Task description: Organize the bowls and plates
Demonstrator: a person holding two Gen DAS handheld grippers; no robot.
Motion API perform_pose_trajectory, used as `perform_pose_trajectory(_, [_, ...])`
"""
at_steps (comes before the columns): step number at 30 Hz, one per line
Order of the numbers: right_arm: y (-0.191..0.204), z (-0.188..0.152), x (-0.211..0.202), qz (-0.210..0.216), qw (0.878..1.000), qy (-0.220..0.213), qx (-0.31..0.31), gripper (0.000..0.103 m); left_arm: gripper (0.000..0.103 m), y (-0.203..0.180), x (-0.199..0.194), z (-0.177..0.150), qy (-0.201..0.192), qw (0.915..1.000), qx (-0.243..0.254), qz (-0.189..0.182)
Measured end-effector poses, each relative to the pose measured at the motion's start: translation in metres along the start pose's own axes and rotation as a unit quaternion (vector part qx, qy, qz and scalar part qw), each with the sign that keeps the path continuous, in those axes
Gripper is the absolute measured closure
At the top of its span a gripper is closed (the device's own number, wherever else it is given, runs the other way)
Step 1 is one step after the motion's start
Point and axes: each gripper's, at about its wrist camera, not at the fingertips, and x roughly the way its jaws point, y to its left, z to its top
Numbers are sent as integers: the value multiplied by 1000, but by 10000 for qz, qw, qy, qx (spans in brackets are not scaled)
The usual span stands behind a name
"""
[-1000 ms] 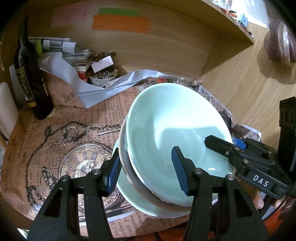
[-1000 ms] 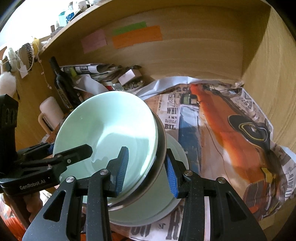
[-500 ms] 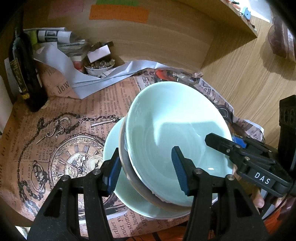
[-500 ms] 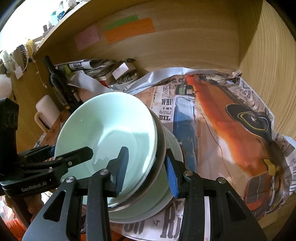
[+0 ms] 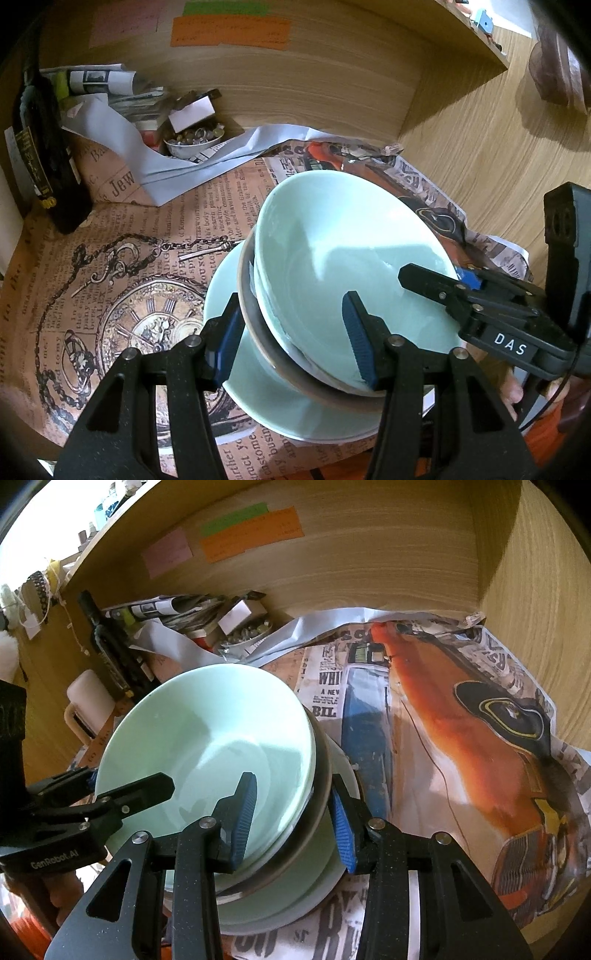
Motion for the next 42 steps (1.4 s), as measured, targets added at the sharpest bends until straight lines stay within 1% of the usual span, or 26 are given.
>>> perform_pose_trajectory(2, [0,0,-2,-39,9999,-101,-24,65,49,2,-4,-1,-175,9996,22,224])
perform_pose_trajectory(3, [0,0,-4,-117,9998,-155,-45,63,49,3,-6,0,-230,9993,19,283])
perform_pose_trajectory(6, [-3,3,-16,-173,9991,-378,-51,53,49,8,-16,1,-368,9988,-56,311])
perform_pose_trajectory(7, [-3,4,-20,-158,9989,-446,-35,53,49,9,-22,2,-465,9983,-76,347])
perform_pose_trajectory(10, [-1,8,-41,-105,9970,-770,-72,53,49,8,-44,6,-832,9956,-50,427])
perform_pose_trajectory(11, [1,10,-51,-102,9956,-921,-110,50,49,7,-51,7,-965,9943,-17,454])
perform_pose_trajectory(12, [4,11,-57,-91,9945,-1034,-147,45,49,5,-61,7,-1147,9921,32,511])
perform_pose_trajectory(14, [10,12,-75,-68,9908,-1334,-230,38,47,0,-78,7,-1515,9862,142,651])
perform_pose_trajectory(16, [17,13,-87,-82,9869,-1578,-335,36,38,-6,-97,6,-1915,9780,261,791])
perform_pose_trajectory(17, [20,13,-93,-79,9849,-1686,-392,35,36,-10,-105,4,-2101,9735,308,850])
perform_pose_trajectory(18, [23,13,-100,-60,9827,-1796,-438,33,32,-15,-112,3,-2258,9695,357,886])
perform_pose_trajectory(19, [26,13,-106,-31,9806,-1903,-473,28,27,-18,-117,1,-2352,9669,393,907])
perform_pose_trajectory(20, [28,13,-109,-17,9792,-1970,-490,23,23,-21,-123,0,-2462,9637,436,933])
perform_pose_trajectory(22, [32,11,-117,11,9757,-2127,-524,19,12,-27,-131,-3,-2644,9583,457,978])
perform_pose_trajectory(23, [33,10,-120,26,9744,-2182,-539,18,10,-29,-135,-5,-2743,9553,472,1000])
perform_pose_trajectory(25, [36,8,-126,40,9720,-2276,-580,15,5,-31,-140,-7,-2866,9513,501,1020])
perform_pose_trajectory(26, [37,7,-128,35,9708,-2320,-604,11,4,-32,-142,-10,-2925,9491,518,1050])
perform_pose_trajectory(27, [39,5,-131,16,9694,-2376,-625,4,3,-34,-145,-11,-2967,9473,537,1079])
perform_pose_trajectory(28, [40,3,-133,-15,9679,-2434,-625,1,3,-35,-146,-13,-3007,9455,553,1122])
perform_pose_trajectory(30, [42,-1,-139,-40,9644,-2569,-626,0,2,-38,-147,-16,-3040,9441,572,1140])
perform_pose_trajectory(33, [46,-4,-144,-61,9618,-2648,-685,0,1,-39,-148,-20,-3051,9443,548,1100])
perform_pose_trajectory(42, [52,-9,-149,-61,9588,-2727,-788,0,1,-39,-152,-25,-3126,9420,558,1084])
